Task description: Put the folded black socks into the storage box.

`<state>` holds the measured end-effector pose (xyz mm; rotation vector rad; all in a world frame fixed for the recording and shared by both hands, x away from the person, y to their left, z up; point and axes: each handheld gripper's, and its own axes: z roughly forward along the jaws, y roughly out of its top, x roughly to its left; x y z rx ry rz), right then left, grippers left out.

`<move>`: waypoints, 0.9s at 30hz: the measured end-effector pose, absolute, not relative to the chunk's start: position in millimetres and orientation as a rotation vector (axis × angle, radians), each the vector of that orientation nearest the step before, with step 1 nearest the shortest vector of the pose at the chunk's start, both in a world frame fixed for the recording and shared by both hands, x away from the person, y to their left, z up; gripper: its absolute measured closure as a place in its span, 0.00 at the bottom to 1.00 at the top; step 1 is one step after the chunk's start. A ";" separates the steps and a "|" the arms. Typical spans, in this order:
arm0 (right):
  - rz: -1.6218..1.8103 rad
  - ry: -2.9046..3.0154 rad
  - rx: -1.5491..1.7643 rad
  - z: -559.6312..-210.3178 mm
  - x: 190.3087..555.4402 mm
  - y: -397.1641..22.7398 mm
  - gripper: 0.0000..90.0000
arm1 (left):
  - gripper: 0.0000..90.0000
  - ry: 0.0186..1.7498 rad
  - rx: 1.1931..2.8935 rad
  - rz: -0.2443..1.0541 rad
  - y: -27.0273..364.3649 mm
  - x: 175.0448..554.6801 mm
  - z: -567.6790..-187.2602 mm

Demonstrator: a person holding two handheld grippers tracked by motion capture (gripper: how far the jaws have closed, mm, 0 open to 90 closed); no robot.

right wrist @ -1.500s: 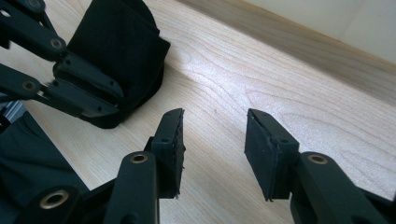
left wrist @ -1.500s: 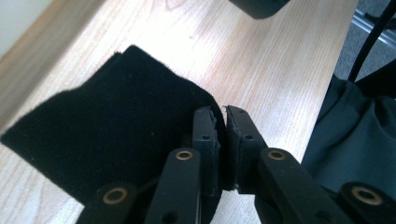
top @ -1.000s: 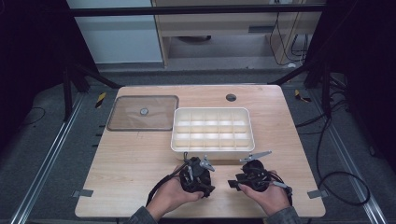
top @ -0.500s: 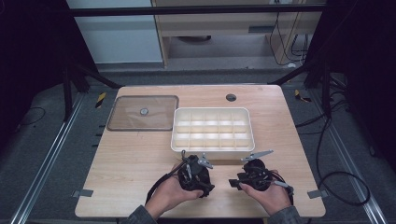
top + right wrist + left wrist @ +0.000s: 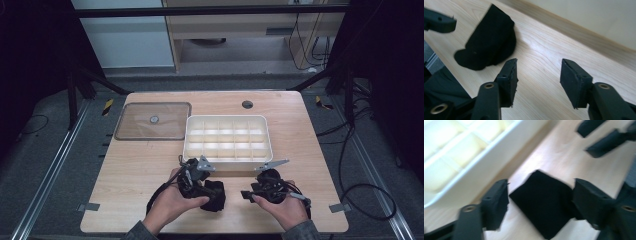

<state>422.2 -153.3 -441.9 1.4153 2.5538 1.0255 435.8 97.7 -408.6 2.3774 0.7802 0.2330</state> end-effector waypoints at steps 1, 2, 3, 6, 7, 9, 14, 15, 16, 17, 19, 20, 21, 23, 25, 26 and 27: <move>1.032 2.556 1.415 -440.6 422.2 -151.5 0.52 | 0.26 0.801 2.365 0.249 103.5 436.6 -408.6; 1.037 2.558 1.403 -439.7 422.8 -149.3 0.51 | 0.23 0.825 2.353 0.263 109.8 437.4 -409.4; 1.044 2.560 1.401 -438.4 423.1 -146.5 0.51 | 0.19 0.842 2.345 0.276 116.7 437.8 -410.7; 1.056 2.554 1.407 -435.1 424.1 -138.0 0.48 | 0.12 0.882 2.312 0.311 139.2 438.5 -418.0; 1.064 2.553 1.403 -434.6 424.8 -134.5 0.46 | 0.10 0.905 2.295 0.314 148.2 439.0 -421.9; 1.068 2.557 1.400 -433.9 426.1 -126.8 0.44 | 0.09 0.951 2.262 0.322 170.1 440.2 -430.9; 1.068 2.560 1.379 -433.5 432.2 -107.1 0.44 | 0.08 1.037 2.234 0.393 216.8 439.6 -451.5; 1.066 2.557 1.377 -434.5 434.3 -103.0 0.44 | 0.08 1.057 2.226 0.410 227.0 439.4 -455.0; 1.065 2.559 1.382 -435.6 436.0 -99.8 0.44 | 0.08 1.074 2.216 0.428 234.8 439.2 -457.8; 1.061 2.561 1.383 -436.7 437.3 -97.7 0.44 | 0.08 1.114 2.181 0.444 247.8 439.2 -462.6; 1.036 2.573 1.408 -440.9 440.4 -91.4 0.44 | 0.08 1.169 2.133 0.440 264.2 439.7 -469.2; 1.024 2.580 1.403 -443.4 442.3 -88.5 0.44 | 0.09 1.196 2.118 0.440 272.1 439.9 -471.9; 1.014 2.584 1.409 -445.5 444.0 -86.0 0.44 | 0.09 1.216 2.123 0.458 279.9 439.9 -474.2; 1.011 2.585 1.425 -448.5 446.4 -81.2 0.45 | 0.09 1.236 2.143 0.480 288.4 439.0 -477.3; 1.009 2.586 1.432 -451.4 448.0 -78.9 0.45 | 0.09 1.260 2.135 0.478 294.8 439.2 -480.3; 1.002 2.593 1.435 -454.2 449.0 -77.4 0.45 | 0.09 1.268 2.129 0.471 296.2 439.2 -481.3; 1.001 2.597 1.431 -455.9 449.6 -76.5 0.45 | 0.09 1.275 2.131 0.470 298.5 439.2 -482.3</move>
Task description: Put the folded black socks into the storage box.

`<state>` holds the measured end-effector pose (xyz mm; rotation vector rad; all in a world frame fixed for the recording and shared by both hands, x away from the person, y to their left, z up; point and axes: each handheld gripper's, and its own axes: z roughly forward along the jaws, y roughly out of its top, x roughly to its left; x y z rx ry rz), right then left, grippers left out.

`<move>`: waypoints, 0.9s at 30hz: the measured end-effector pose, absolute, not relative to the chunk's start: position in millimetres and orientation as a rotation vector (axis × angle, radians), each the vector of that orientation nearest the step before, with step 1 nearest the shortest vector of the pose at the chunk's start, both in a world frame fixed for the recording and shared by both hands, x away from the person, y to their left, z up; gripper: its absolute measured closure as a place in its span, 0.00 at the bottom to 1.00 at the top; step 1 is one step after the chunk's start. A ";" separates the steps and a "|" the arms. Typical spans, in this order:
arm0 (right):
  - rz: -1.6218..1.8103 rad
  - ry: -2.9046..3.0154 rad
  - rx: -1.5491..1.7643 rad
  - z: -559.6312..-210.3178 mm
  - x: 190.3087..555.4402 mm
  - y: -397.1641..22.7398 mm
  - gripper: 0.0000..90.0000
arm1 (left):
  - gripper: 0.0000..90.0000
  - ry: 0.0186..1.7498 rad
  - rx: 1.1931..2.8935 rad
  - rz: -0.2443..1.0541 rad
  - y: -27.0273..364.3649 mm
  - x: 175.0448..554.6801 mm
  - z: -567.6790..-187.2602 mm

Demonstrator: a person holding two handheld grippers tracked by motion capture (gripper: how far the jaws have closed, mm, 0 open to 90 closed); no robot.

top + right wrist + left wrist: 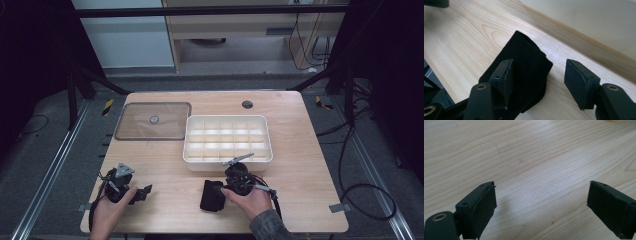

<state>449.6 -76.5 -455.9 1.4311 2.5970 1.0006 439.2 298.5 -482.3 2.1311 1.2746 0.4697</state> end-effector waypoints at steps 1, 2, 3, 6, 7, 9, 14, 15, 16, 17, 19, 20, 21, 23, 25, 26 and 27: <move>0.997 2.601 1.436 -458.0 449.9 -75.1 0.45 | 0.09 1.281 2.132 0.474 299.3 439.1 -483.0; 1.000 2.604 1.435 -458.6 449.6 -74.6 0.45 | 0.09 1.288 2.133 0.478 300.2 438.7 -483.9; 1.000 2.604 1.442 -459.1 448.7 -73.5 0.46 | 0.09 1.292 2.131 0.476 300.8 438.5 -484.5; 0.992 2.616 1.429 -461.1 447.1 -70.5 0.46 | 0.10 1.294 2.133 0.468 300.2 438.4 -485.4; 0.987 2.619 1.423 -462.4 446.8 -69.3 0.46 | 0.10 1.295 2.133 0.466 299.9 438.5 -485.8; 0.972 2.625 1.432 -464.7 446.2 -67.1 0.46 | 0.10 1.294 2.141 0.461 299.7 438.7 -487.0; 0.972 2.630 1.440 -470.6 445.8 -61.8 0.46 | 0.10 1.304 2.143 0.443 302.3 439.9 -489.6; 0.972 2.631 1.449 -471.2 445.7 -60.5 0.46 | 0.10 1.309 2.136 0.443 302.6 440.0 -489.9; 0.965 2.632 1.443 -471.6 445.8 -59.1 0.47 | 0.10 1.309 2.136 0.443 303.2 440.1 -489.7; 0.966 2.632 1.447 -472.1 445.4 -58.0 0.46 | 0.10 1.309 2.134 0.442 303.6 440.2 -489.7; 0.972 2.637 1.452 -473.7 445.3 -56.6 0.46 | 0.10 1.314 2.127 0.444 303.9 440.7 -490.2; 0.970 2.634 1.457 -474.5 445.1 -55.8 0.46 | 0.10 1.317 2.127 0.440 304.0 441.0 -490.6; 0.969 2.634 1.461 -474.8 444.9 -55.1 0.46 | 0.10 1.315 2.130 0.438 304.1 441.1 -490.7; 0.966 2.635 1.462 -475.6 444.5 -54.1 0.47 | 0.10 1.314 2.137 0.437 304.0 440.9 -490.8; 0.965 2.636 1.453 -476.3 444.4 -53.5 0.48 | 0.10 1.313 2.138 0.434 303.7 440.7 -491.2; 0.970 2.636 1.464 -476.7 444.5 -53.2 0.49 | 0.10 1.314 2.138 0.429 303.7 440.7 -491.5; 0.976 2.639 1.465 -477.1 444.3 -52.6 0.51 | 0.10 1.313 2.139 0.428 303.8 440.8 -491.7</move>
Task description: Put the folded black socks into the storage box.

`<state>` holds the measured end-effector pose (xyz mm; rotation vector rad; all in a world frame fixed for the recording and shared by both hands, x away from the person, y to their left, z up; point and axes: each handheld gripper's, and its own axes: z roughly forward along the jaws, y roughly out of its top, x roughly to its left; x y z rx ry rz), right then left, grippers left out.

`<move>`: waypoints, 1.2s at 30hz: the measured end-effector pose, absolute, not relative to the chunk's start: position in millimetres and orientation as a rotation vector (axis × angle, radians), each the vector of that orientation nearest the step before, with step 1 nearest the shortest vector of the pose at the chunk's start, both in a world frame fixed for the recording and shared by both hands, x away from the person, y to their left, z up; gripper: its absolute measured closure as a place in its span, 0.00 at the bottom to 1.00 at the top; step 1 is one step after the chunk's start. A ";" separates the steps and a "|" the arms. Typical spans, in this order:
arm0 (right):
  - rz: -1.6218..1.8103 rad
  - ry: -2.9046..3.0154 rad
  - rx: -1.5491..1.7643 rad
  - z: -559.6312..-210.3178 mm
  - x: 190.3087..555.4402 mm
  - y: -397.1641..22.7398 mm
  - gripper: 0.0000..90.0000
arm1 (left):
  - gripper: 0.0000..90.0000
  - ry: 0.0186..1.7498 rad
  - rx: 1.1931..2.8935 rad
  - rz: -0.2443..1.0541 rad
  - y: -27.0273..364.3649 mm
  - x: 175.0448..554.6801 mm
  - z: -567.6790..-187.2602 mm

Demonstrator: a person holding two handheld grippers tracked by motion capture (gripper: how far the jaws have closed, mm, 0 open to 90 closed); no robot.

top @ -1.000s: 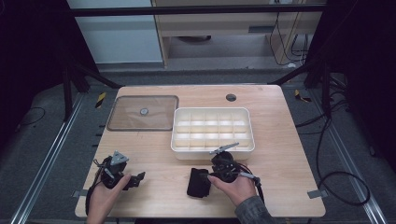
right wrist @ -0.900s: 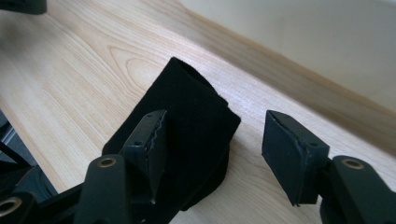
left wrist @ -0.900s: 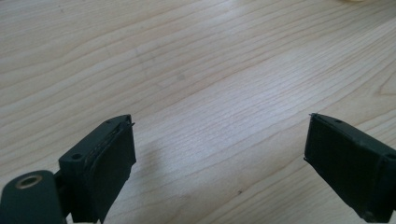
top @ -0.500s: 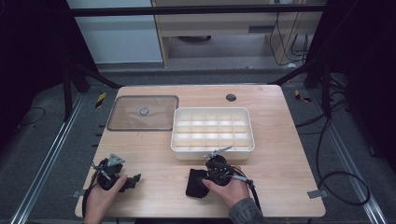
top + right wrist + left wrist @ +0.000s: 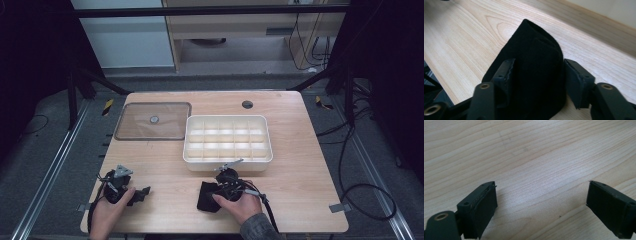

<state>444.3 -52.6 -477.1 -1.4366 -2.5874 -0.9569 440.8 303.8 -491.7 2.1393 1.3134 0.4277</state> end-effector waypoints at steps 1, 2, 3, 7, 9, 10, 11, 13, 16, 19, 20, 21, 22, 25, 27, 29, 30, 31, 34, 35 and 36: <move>-0.956 -2.587 -1.436 -477.1 444.0 -52.1 0.52 | 0.10 1.312 2.139 0.428 303.9 440.9 -491.7; -0.960 -2.584 -1.431 -477.0 443.7 -52.0 0.53 | 0.10 1.313 2.138 0.425 304.0 441.1 -491.9; -0.962 -2.586 -1.428 -477.2 443.7 -52.2 0.54 | 0.10 1.316 2.134 0.423 303.9 441.4 -492.4; -0.967 -2.578 -1.417 -477.1 443.5 -53.0 0.60 | 0.10 1.317 2.136 0.416 304.2 442.0 -493.2; -0.971 -2.579 -1.406 -476.2 443.1 -52.7 0.66 | 0.10 1.319 2.134 0.418 305.0 441.9 -493.2; -0.983 -2.582 -1.388 -475.9 442.9 -52.4 0.69 | 0.10 1.320 2.132 0.417 305.3 441.9 -493.1; -0.984 -2.581 -1.380 -475.5 442.5 -52.1 0.70 | 0.10 1.324 2.123 0.416 305.7 442.2 -493.4; -0.981 -2.591 -1.370 -474.9 442.5 -52.1 0.73 | 0.10 1.324 2.130 0.412 306.8 442.5 -493.8; -0.995 -2.589 -1.346 -473.7 442.4 -54.1 0.75 | 0.09 1.330 2.118 0.413 307.8 442.6 -494.3; -1.018 -2.593 -1.327 -469.7 439.9 -58.2 0.76 | 0.09 1.328 2.117 0.416 308.5 442.7 -494.6; -1.033 -2.595 -1.327 -467.2 438.9 -60.7 0.76 | 0.08 1.326 2.116 0.417 308.3 442.9 -495.0; -1.043 -2.600 -1.331 -463.4 437.4 -64.4 0.76 | 0.08 1.324 2.115 0.420 307.8 443.1 -495.4; -1.052 -2.603 -1.335 -460.4 436.7 -68.2 0.76 | 0.08 1.321 2.117 0.424 307.4 443.3 -495.5; -1.080 -2.618 -1.339 -453.0 435.6 -79.4 0.76 | 0.07 1.313 2.121 0.427 305.9 443.6 -496.2; -1.078 -2.623 -1.362 -448.0 434.5 -86.4 0.76 | 0.07 1.310 2.122 0.431 305.5 443.5 -496.5; -1.093 -2.639 -1.358 -444.7 433.9 -92.7 0.76 | 0.06 1.308 2.121 0.435 305.7 443.4 -497.0; -1.092 -2.640 -1.370 -442.6 432.9 -95.4 0.76 | 0.06 1.306 2.122 0.437 305.9 443.5 -497.4; -1.097 -2.645 -1.369 -440.7 432.1 -99.7 0.76 | 0.05 1.304 2.121 0.438 305.9 443.6 -497.8; -1.103 -2.640 -1.398 -434.9 430.1 -109.4 0.76 | 0.04 1.301 2.118 0.448 305.5 443.5 -498.6; -1.107 -2.646 -1.400 -433.6 430.0 -112.1 0.76 | 0.04 1.298 2.123 0.449 305.5 443.4 -498.7; -1.108 -2.654 -1.398 -431.4 429.7 -115.9 0.76 | 0.04 1.293 2.127 0.452 305.2 443.3 -499.1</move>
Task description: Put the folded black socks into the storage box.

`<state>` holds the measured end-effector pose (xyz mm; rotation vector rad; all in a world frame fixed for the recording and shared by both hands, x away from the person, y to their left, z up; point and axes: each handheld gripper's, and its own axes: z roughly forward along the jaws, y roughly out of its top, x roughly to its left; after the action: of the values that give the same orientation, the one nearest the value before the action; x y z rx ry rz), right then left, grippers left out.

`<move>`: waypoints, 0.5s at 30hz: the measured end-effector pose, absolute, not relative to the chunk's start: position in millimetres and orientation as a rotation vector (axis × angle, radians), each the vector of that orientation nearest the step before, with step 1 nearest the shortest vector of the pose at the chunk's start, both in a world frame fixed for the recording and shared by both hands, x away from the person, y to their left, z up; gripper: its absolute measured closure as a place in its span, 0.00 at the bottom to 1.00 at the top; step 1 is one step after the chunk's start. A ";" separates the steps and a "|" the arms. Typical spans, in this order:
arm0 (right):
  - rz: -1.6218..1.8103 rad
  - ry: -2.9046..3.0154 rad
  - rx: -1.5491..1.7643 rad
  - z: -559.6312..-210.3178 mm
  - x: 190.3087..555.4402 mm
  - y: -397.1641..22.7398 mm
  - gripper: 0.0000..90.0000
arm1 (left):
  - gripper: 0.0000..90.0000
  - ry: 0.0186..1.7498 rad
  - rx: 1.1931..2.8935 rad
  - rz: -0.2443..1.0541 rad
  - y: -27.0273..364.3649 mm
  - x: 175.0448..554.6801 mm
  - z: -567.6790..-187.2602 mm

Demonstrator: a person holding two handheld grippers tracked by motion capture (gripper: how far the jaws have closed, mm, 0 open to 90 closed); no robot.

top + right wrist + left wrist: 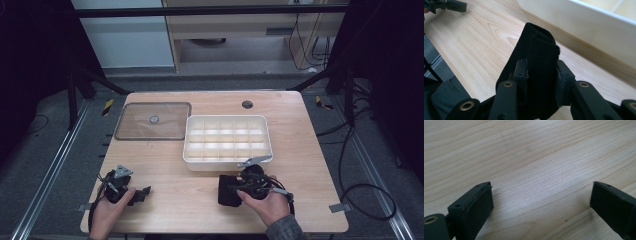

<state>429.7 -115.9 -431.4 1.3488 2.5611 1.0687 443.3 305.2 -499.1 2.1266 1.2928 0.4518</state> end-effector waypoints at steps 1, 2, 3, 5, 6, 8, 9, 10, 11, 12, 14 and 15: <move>1.067 2.553 1.351 -429.1 429.2 -119.3 0.76 | 0.03 1.287 2.130 0.456 305.0 443.2 -499.5; 1.061 2.548 1.357 -426.3 428.4 -122.9 0.76 | 0.03 1.285 2.132 0.458 304.9 443.2 -499.6; 1.053 2.544 1.355 -423.5 428.0 -126.9 0.76 | 0.03 1.286 2.129 0.464 304.4 443.1 -500.0; 1.052 2.532 1.352 -417.1 427.5 -135.8 0.76 | 0.03 1.275 2.136 0.480 304.4 442.9 -500.8; 1.054 2.519 1.353 -412.7 427.3 -141.3 0.76 | 0.03 1.272 2.136 0.487 304.3 442.7 -501.3; 1.062 2.503 1.370 -405.1 427.9 -150.8 0.76 | 0.02 1.262 2.137 0.496 303.5 442.5 -502.8; 1.069 2.495 1.373 -401.6 428.6 -155.4 0.76 | 0.01 1.256 2.134 0.502 303.5 442.9 -503.4; 1.066 2.487 1.378 -397.8 429.2 -159.8 0.75 | 0.00 1.255 2.125 0.505 303.3 443.1 -504.1; 1.058 2.481 1.379 -395.1 430.1 -163.3 0.76 | 0.00 1.252 2.117 0.511 303.4 443.2 -505.1; 1.050 2.469 1.380 -390.3 431.9 -169.1 0.75 | 0.00 1.250 2.110 0.517 303.3 443.2 -505.8; 1.042 2.446 1.387 -381.2 436.0 -179.4 0.76 | 0.00 1.246 2.097 0.527 303.4 442.9 -507.0; 1.035 2.437 1.391 -378.3 437.4 -182.2 0.75 | 0.00 1.238 2.093 0.531 303.8 442.8 -507.7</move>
<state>437.4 -182.2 -378.3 1.3914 2.4374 1.0353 442.8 303.8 -507.7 2.0926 1.2375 0.5310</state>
